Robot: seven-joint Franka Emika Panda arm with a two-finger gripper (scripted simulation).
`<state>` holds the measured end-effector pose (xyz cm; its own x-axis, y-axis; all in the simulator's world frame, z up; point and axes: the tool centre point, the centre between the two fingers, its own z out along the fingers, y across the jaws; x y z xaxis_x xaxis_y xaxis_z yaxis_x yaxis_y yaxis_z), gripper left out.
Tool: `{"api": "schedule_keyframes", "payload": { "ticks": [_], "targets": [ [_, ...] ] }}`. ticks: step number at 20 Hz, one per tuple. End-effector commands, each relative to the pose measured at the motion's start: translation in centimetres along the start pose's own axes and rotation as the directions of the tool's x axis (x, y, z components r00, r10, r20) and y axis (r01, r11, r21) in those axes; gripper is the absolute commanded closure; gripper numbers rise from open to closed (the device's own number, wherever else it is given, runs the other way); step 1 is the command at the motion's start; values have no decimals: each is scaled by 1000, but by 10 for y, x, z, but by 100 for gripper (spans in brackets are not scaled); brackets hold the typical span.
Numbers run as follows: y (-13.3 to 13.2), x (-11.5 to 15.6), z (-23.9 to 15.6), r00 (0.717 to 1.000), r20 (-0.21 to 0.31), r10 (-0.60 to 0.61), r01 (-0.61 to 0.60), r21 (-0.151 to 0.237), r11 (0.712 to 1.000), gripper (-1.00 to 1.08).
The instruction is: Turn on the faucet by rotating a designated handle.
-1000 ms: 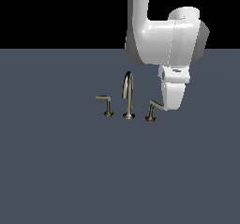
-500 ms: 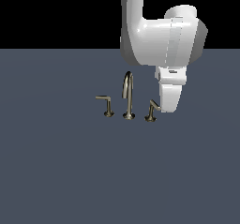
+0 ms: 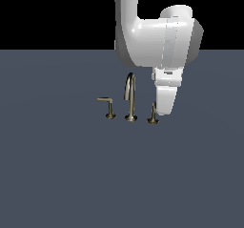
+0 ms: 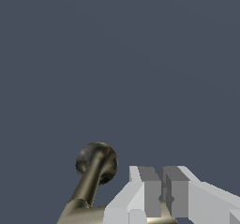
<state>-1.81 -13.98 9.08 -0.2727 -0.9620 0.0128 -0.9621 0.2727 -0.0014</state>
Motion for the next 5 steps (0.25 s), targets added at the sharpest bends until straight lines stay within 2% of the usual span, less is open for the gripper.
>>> {"api": "schedule_keyframes", "payload": {
  "ticks": [1, 4, 5],
  "targets": [
    [-2, -36, -1, 999, 9, -36, 36, 0, 999, 108],
    [-4, -58, -1, 999, 13, -47, 47, -1, 999, 108],
    [-4, -58, -1, 999, 13, -47, 47, -1, 999, 108]
  ]
}}
